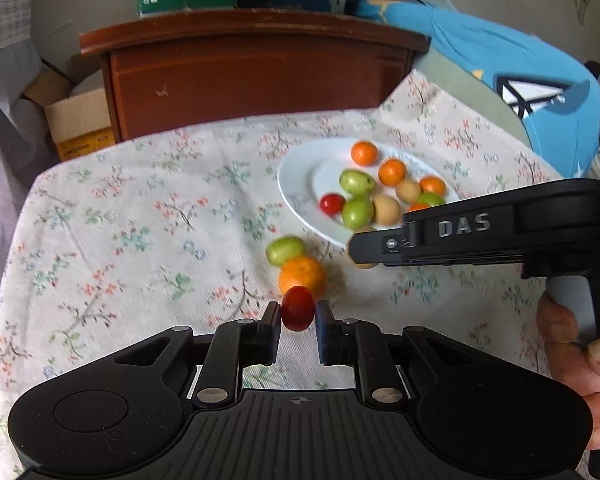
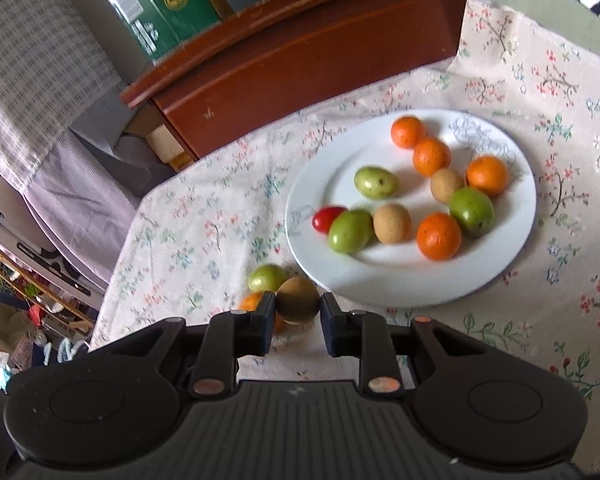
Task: Organize fruits
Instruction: 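Grasp a red cherry tomato with the left gripper while the right reaches toward a kiwi, then carry the tomato over the plate with the left gripper while the right carries a kiwi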
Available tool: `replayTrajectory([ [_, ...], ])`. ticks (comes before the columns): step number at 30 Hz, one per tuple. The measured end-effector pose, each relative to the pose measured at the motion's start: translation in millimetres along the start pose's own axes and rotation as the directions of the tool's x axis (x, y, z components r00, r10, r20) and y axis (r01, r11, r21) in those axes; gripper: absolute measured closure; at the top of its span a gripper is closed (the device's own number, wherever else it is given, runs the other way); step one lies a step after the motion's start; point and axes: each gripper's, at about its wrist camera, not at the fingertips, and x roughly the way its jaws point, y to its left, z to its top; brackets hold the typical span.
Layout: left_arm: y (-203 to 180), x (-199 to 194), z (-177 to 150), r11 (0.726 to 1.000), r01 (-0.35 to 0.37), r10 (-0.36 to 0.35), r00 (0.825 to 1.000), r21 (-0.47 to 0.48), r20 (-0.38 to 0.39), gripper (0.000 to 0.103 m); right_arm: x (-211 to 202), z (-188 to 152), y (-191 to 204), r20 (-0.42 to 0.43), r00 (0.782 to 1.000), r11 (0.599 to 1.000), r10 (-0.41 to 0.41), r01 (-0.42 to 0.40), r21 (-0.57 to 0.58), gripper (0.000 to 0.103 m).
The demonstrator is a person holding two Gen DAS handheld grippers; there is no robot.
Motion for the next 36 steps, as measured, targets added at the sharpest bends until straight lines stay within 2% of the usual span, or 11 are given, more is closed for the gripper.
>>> replayTrajectory([
  [8, 4.8, -19.9, 31.6, 1.000, 0.014, -0.012, 0.993, -0.013, 0.114, 0.087, -33.7, 26.4, -2.5, 0.116, 0.993, 1.000, 0.019, -0.021, 0.013, 0.079],
  [17, 5.5, -15.4, 65.8, 0.997, 0.066, -0.060, 0.988, -0.039, 0.142, 0.087, -60.2, 56.1, -19.8, 0.198, 0.980, 0.999, -0.013, 0.007, 0.036, 0.079],
  [26, -0.6, 12.4, 89.2, 0.994, 0.100, -0.094, 0.986, -0.040, 0.139, 0.087, -46.8, 70.6, -40.2, 0.174, 0.984, 0.997, -0.037, 0.024, 0.077, 0.079],
  [31, 0.5, 32.7, 93.5, 0.992, 0.113, -0.106, 0.988, -0.059, 0.115, 0.087, -34.1, 68.6, -50.4, 0.133, 0.990, 0.991, -0.050, 0.033, 0.128, 0.079],
  [36, -0.8, 50.9, 94.4, 0.990, 0.127, -0.121, 0.988, -0.064, 0.092, 0.087, -22.2, 66.4, -52.4, 0.110, 0.992, 0.990, -0.068, 0.053, 0.131, 0.079],
])
